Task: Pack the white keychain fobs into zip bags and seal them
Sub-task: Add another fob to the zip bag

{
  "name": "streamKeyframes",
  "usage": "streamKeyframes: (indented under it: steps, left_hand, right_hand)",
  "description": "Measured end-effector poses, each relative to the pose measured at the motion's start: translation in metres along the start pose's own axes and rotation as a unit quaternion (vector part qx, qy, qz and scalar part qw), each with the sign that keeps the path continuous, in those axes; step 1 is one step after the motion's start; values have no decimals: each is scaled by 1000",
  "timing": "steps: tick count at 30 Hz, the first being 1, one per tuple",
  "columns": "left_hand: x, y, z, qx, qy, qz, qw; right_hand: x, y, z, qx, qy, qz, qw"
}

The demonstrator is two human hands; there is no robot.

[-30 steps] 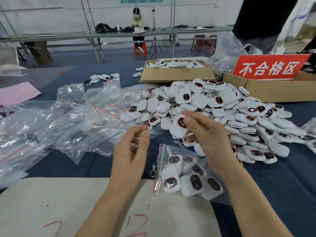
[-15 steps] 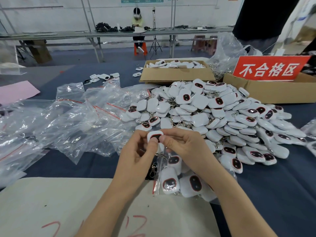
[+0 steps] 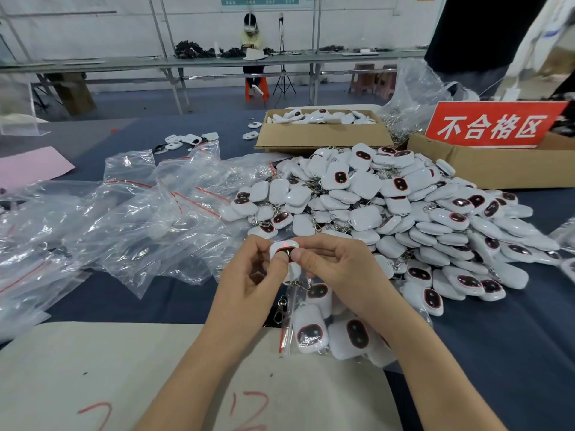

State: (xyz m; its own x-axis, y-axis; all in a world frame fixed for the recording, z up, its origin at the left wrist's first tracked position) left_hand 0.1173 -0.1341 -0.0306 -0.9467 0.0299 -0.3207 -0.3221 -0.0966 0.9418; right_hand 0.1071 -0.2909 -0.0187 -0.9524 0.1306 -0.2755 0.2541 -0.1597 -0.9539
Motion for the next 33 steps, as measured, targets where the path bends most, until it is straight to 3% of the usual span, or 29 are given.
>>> streamKeyframes:
  steps: [33]
  left_hand:
    - [2,-3,-6,22,-37,18,999]
  right_hand:
    - [-2,8,4,-15,16,-58,998]
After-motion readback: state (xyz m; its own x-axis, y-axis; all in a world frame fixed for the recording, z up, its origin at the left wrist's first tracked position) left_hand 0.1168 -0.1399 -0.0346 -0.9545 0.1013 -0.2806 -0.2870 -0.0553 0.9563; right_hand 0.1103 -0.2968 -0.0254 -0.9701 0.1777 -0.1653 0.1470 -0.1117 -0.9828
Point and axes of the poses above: each hand's wrist, its own x-axis away from the middle knuckle, its own z-axis out of the back of the hand, y = z × x, the point moved 5 cm from there along -x, towards the middle knuckle, and after that the axes turned 10 degrees about y, right-handed, at the moved point
